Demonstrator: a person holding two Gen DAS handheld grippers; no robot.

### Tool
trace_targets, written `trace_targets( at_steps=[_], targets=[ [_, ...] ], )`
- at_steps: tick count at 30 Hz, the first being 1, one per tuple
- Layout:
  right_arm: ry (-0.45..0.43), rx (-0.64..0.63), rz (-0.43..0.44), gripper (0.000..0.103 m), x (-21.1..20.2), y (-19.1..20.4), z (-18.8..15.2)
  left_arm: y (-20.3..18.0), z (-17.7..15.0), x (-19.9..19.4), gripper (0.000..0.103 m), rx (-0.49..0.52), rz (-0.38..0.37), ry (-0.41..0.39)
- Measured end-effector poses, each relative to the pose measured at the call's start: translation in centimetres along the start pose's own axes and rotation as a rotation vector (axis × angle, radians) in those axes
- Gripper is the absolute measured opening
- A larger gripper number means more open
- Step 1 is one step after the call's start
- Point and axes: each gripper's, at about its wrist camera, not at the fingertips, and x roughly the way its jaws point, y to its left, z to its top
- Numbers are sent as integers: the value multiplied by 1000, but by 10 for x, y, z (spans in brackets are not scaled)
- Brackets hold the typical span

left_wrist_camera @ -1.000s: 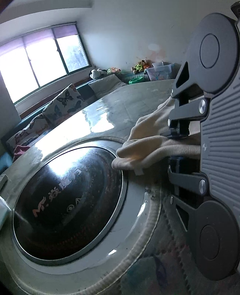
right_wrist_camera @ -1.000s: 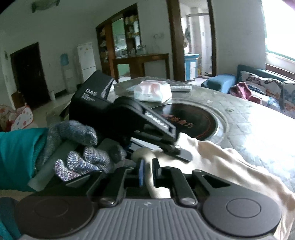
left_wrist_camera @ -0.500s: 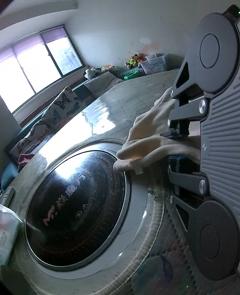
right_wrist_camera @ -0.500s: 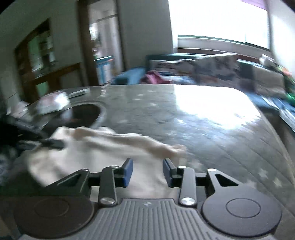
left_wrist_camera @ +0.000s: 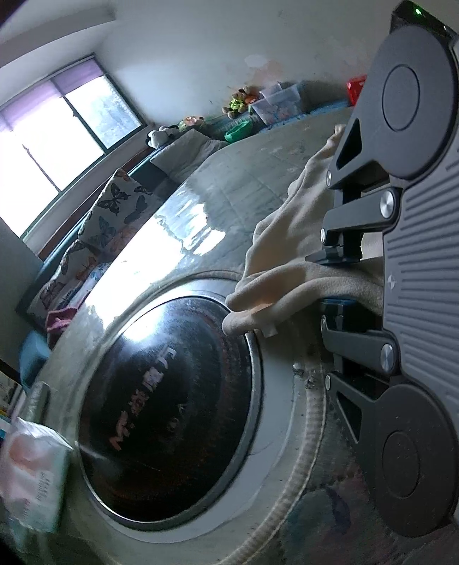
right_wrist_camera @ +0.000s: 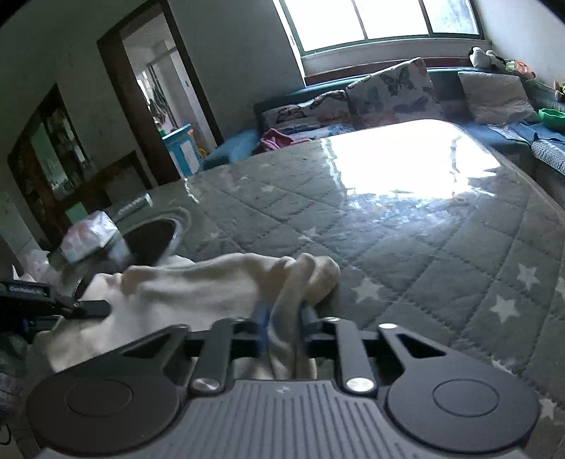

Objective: Fold clothes

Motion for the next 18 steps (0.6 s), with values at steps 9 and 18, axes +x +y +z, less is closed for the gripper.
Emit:
trace_targets(
  at_steps=[9,18],
  targets=[
    [-99,2,11,10,-38,3,5,-40,5,-10,15,126,-62,-26],
    [-182,15,-105,8,-84,-26,14,-114,-5,19,15,256,-152,6]
  ],
)
